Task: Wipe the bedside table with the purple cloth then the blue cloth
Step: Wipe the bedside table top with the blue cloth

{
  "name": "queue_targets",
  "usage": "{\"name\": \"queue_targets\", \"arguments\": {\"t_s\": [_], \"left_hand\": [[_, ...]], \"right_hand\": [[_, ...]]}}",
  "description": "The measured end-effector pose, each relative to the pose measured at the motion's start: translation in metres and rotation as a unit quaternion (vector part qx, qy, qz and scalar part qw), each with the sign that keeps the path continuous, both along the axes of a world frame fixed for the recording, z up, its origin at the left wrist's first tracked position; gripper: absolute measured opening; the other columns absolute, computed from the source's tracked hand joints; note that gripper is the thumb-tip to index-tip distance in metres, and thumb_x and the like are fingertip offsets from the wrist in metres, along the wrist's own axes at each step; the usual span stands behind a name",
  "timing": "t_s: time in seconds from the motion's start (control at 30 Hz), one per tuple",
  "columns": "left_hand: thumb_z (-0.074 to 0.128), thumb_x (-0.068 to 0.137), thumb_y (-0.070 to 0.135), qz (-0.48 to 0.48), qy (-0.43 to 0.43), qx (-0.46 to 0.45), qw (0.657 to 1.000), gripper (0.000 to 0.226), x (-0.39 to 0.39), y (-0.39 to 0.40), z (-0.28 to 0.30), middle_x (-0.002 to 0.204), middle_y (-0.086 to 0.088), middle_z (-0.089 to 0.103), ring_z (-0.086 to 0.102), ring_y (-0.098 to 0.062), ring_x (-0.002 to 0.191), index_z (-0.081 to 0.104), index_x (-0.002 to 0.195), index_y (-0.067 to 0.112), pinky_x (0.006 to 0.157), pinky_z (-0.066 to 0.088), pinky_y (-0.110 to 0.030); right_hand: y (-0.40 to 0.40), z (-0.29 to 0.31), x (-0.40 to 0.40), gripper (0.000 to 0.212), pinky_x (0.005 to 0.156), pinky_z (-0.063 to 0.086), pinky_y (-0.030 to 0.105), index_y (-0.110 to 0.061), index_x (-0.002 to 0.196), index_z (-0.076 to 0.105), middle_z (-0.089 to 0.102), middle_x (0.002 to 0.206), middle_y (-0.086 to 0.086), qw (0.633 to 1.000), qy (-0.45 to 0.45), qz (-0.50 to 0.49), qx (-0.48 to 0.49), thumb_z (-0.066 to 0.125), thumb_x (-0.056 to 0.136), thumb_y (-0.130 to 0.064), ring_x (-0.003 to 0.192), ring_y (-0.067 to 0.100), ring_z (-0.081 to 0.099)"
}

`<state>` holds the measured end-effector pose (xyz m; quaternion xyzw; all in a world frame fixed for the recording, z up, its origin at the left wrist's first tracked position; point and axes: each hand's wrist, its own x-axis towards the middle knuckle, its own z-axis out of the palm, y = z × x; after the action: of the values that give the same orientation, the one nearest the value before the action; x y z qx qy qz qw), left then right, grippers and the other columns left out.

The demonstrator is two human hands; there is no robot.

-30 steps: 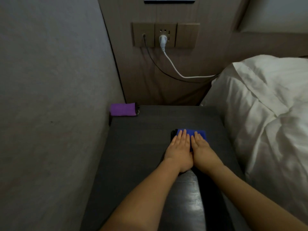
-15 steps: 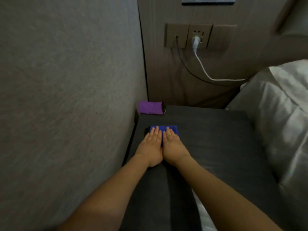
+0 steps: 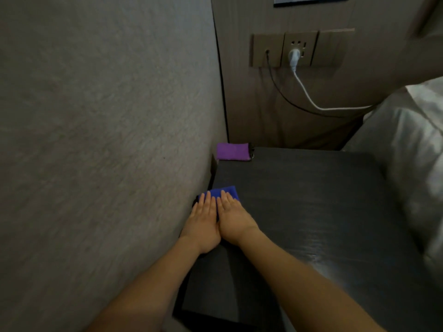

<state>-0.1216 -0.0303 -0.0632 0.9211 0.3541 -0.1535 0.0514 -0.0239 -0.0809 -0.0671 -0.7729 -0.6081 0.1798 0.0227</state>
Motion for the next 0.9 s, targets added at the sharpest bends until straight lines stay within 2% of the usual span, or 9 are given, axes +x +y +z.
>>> {"name": "queue_targets", "arguments": {"t_s": [0.27,0.9], "left_hand": [[0.024,0.099,0.030,-0.023,-0.030,-0.013,0.999,0.066,0.026,-0.047,0.000,0.161,-0.015,-0.011,-0.013,-0.025,0.149,-0.005,0.151,0.003,0.121,-0.007,-0.036],[0.021,0.100,0.034,-0.126,-0.042,-0.040,0.990,0.066,0.167,-0.135,0.001,0.160,-0.014,-0.013,-0.013,-0.025,0.149,-0.004,0.152,0.003,0.120,-0.007,-0.038]], "right_hand": [[-0.061,0.013,0.027,0.057,0.120,0.002,0.032,-0.008,0.149,0.002,-0.003,0.160,0.011,1.000,0.001,0.005,0.000,0.025,0.100,-0.026,0.148,0.020,-0.001],[-0.168,0.011,0.148,0.058,0.120,0.002,0.031,-0.010,0.149,0.001,-0.003,0.160,0.009,0.992,-0.022,-0.122,-0.012,0.026,0.100,-0.027,0.148,0.017,0.000]]}}
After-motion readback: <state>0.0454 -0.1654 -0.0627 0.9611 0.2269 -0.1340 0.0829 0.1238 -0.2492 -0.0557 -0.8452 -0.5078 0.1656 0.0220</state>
